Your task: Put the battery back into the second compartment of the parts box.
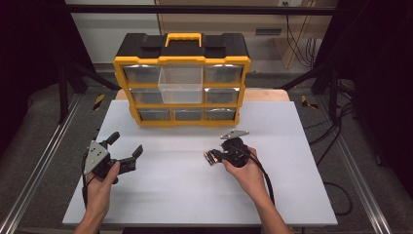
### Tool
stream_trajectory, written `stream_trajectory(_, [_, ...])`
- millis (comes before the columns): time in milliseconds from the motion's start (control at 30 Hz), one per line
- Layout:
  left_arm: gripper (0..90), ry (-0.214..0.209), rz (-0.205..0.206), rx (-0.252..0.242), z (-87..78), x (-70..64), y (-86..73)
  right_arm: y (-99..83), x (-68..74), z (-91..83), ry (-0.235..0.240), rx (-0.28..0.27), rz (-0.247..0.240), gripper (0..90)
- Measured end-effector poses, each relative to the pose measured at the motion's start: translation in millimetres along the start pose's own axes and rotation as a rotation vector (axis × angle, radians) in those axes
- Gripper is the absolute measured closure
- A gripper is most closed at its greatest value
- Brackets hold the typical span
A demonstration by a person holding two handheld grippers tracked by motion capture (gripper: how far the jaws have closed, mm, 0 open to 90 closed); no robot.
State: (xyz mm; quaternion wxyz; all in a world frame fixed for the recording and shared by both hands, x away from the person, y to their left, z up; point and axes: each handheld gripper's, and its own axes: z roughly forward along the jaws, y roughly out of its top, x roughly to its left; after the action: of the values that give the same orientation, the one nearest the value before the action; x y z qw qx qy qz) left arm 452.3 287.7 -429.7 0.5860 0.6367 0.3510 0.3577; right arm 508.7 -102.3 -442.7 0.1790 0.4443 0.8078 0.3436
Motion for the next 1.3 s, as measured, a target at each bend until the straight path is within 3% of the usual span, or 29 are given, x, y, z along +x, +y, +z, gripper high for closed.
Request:
stream_trajectory(267, [2.7,-0.016,-0.017,-0.007,-0.4,2.0,-0.9,-2.4,1.3,9.5,0.008,0.029,-0.003,66.7])
stream_trajectory(300, [2.6,-0.020,-0.018,-0.008,-0.4,1.9,-1.0,-3.0,0.1,11.2,0.003,0.023,-0.021,67.5])
stream_trajectory(333, [2.5,-0.022,-0.017,-0.008,-0.4,1.6,-1.0,-2.4,0.6,11.4,0.000,0.030,-0.001,68.2])
stream_trajectory(767, [2.6,-0.037,-0.005,0.002,0.6,0.2,-1.4,-5.5,1.1,19.7,0.027,0.074,0.006,71.5])
stream_trajectory(833, [2.6,-0.039,-0.003,0.003,0.8,0.4,-1.4,-5.9,-0.5,20.6,0.013,0.081,-0.015,71.9])
stream_trajectory(1300, [2.7,-0.042,-0.008,0.005,-0.3,0.8,-1.2,-9.1,-4.1,25.3,-0.009,0.086,-0.002,74.5])
